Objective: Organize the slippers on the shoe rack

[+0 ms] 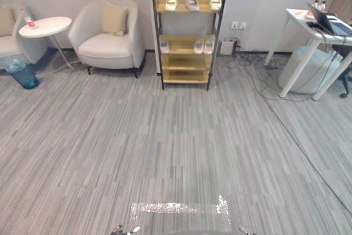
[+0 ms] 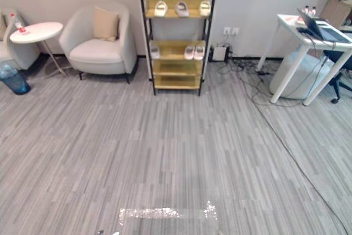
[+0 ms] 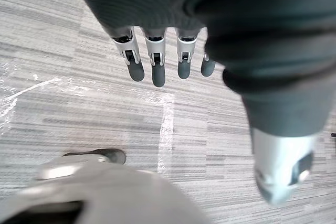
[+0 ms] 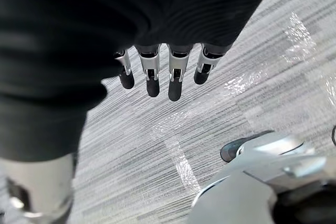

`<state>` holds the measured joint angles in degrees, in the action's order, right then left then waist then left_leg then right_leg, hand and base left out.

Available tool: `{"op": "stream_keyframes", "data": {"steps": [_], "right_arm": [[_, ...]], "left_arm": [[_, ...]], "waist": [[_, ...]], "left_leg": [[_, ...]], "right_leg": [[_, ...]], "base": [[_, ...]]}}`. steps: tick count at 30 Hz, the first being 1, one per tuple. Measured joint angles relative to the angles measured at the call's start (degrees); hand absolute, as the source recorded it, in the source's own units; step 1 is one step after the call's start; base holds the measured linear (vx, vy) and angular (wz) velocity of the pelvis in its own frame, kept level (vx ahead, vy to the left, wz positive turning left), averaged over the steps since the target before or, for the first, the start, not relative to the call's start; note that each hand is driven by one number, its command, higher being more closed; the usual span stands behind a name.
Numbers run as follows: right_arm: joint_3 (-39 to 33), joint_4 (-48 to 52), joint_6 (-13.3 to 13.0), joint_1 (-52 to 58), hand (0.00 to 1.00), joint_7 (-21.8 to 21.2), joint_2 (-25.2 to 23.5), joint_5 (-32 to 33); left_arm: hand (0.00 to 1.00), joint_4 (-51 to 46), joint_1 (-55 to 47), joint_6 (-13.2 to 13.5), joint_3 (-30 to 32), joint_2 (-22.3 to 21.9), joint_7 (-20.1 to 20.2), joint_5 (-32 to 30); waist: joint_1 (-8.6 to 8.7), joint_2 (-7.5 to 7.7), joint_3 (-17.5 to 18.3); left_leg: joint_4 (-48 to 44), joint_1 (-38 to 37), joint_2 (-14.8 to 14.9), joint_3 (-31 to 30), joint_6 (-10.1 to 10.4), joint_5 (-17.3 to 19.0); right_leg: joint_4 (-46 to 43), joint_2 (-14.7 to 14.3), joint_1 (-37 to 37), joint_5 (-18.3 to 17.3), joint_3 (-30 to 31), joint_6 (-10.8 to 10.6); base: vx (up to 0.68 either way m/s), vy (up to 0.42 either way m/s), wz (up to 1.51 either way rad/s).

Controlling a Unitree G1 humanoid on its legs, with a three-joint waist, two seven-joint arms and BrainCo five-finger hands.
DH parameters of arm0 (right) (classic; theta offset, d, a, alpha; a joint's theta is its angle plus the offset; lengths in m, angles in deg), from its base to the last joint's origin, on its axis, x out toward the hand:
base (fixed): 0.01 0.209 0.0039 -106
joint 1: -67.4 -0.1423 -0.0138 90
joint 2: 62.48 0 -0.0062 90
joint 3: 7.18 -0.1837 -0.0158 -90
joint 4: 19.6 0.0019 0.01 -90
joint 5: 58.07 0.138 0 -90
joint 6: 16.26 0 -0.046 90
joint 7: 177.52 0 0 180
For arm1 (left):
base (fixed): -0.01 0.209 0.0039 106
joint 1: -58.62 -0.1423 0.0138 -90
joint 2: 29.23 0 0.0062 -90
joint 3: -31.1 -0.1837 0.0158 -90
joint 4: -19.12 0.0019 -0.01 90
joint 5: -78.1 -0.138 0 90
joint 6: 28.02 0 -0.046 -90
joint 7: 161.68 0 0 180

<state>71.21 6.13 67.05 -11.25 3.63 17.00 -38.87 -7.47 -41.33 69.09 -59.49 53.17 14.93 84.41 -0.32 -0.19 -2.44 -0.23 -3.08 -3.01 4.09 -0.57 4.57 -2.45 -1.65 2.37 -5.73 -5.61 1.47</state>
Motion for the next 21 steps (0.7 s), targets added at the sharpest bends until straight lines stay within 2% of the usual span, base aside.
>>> {"op": "stream_keyframes", "data": {"steps": [1,4,7,8,12,21], "right_arm": [[-1.6,-0.4,-0.2,-0.8,0.0,0.1,-0.6,-0.4],[-1.7,-1.3,-0.5,-1.3,0.0,0.2,-0.8,-0.8],[-1.8,-1.9,-0.6,-1.9,0.0,0.2,-0.8,-1.1],[-1.9,-1.9,-0.6,-2.1,0.0,0.2,-0.8,-1.2],[-1.9,-1.9,-0.6,-3.7,0.0,0.2,-1.0,-1.2],[-1.9,-1.8,-0.9,-5.7,0.0,0.2,-1.1,-1.2]], "left_arm": [[0.0,0.9,0.6,0.0,0.8,-0.1,0.0,-0.3],[0.0,1.7,1.5,0.0,0.8,0.1,0.0,-0.8],[0.0,2.0,2.1,0.0,0.7,0.3,0.0,-1.8],[0.0,2.0,2.4,0.0,0.7,0.3,0.0,-1.9],[0.0,2.0,2.7,0.1,0.6,0.3,0.0,-2.3],[0.0,2.1,3.5,0.2,-0.4,0.5,0.0,-2.3]], "waist": [[0.03,-0.18,-1.2],[-0.02,0.24,-2.0],[-0.04,0.44,-2.1],[-0.03,0.47,-2.3],[-0.02,0.39,-2.7],[-0.13,0.38,-3.8]], "left_leg": [[1.5,-1.5,0.0,-0.1,-0.2,-1.2],[2.3,-3.1,0.0,-0.1,-0.2,-1.2],[3.2,-3.1,0.0,-0.1,-0.1,-1.2],[3.3,-3.1,0.0,-0.1,-0.1,-1.2],[3.8,-4.3,-0.1,-0.2,-0.1,-1.2],[4.2,-5.0,-0.1,-0.2,-0.1,-1.3]], "right_leg": [[2.0,-0.2,2.1,0.8,-0.3,-0.2],[3.4,-0.3,3.8,0.9,-0.5,-0.4],[4.3,-0.4,4.1,0.9,-0.8,-0.5],[4.8,-0.4,4.3,1.2,-1.2,-1.3],[4.9,-0.4,5.4,0.9,-1.6,-1.9],[4.9,-0.3,5.7,0.8,-1.8,-2.0]], "base": [[0.14,-0.013,0.03],[0.1,-0.015,0.04],[0.07,-0.011,0.04],[0.06,-0.006,0.04],[0.03,-0.005,0.03],[-0.04,-0.006,0.0]]}}
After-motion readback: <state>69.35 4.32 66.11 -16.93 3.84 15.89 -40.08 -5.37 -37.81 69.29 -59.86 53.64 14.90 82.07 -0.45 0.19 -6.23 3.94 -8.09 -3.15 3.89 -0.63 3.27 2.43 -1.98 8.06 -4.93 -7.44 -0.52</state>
